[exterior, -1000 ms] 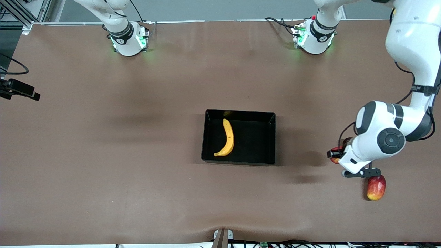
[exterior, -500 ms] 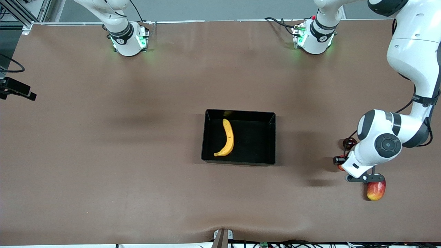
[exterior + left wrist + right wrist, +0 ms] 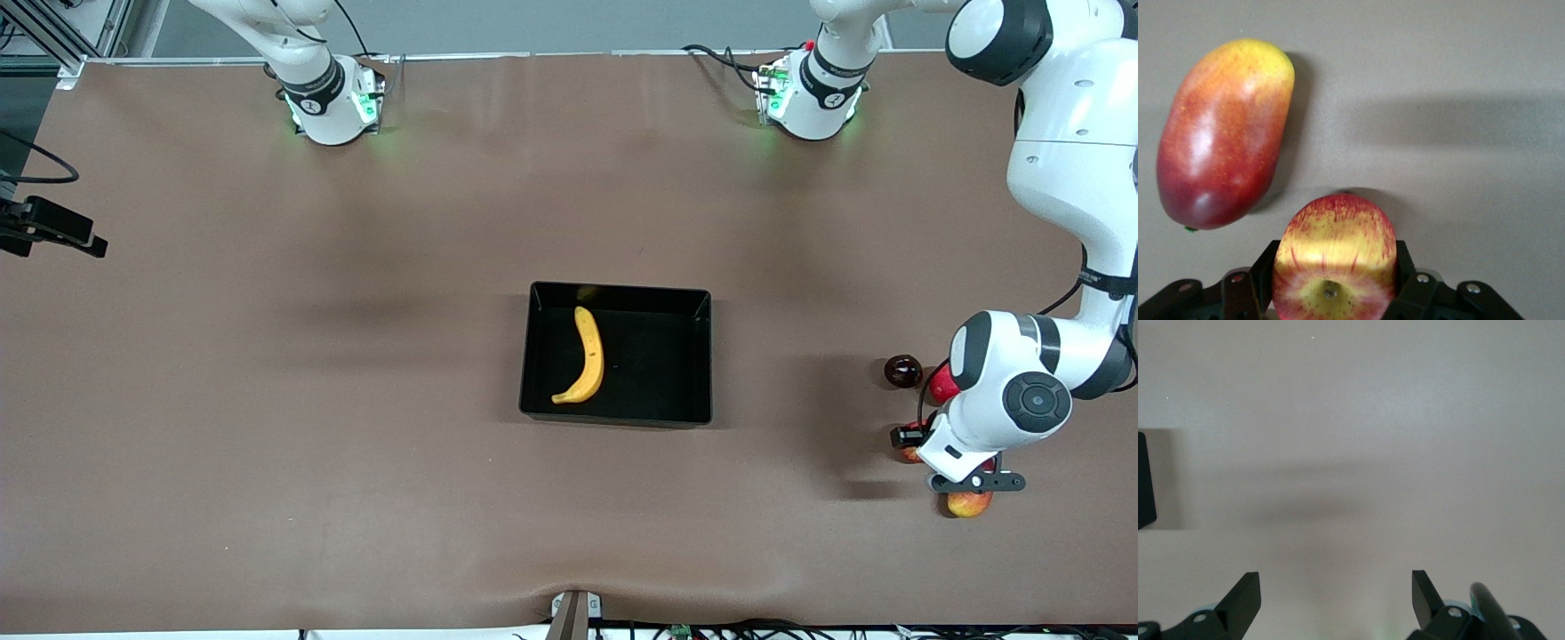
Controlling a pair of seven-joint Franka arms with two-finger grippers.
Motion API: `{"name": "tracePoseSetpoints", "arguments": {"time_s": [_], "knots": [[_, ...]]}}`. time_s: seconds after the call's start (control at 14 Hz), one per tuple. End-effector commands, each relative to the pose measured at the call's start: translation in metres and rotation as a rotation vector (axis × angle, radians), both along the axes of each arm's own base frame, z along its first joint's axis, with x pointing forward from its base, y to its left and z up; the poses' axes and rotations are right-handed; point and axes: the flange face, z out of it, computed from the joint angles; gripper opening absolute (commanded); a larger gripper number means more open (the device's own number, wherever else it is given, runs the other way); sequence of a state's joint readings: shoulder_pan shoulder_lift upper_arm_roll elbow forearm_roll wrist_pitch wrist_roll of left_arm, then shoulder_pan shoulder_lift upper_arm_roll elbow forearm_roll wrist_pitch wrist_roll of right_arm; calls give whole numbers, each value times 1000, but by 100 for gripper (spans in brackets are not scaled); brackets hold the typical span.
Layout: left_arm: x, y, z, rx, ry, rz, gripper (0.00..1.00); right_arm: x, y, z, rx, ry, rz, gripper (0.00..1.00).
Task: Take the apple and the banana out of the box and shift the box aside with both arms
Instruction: 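Lower the apple beside the mango and open the left gripper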
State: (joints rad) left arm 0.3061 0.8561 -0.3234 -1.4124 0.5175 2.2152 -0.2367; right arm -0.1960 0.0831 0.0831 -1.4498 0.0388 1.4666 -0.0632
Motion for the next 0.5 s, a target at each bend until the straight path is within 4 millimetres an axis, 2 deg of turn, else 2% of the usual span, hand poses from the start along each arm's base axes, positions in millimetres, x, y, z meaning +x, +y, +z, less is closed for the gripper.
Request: {"name": "tracePoseSetpoints", "arguments": {"time_s": [0.0, 0.14, 0.29, 0.43], "knots": [[5, 1, 2, -4, -15, 5, 99, -5, 1, 7, -3, 0, -2, 100], [8, 5, 22, -14, -40, 23, 100, -4, 1, 6, -3, -3, -2, 100], [11, 1, 57, -19, -72, 31, 100, -3, 1, 6, -4, -6, -2, 100], [8, -5, 82, -13, -67, 11, 100, -3, -2, 6, -4, -9, -7, 100]]}}
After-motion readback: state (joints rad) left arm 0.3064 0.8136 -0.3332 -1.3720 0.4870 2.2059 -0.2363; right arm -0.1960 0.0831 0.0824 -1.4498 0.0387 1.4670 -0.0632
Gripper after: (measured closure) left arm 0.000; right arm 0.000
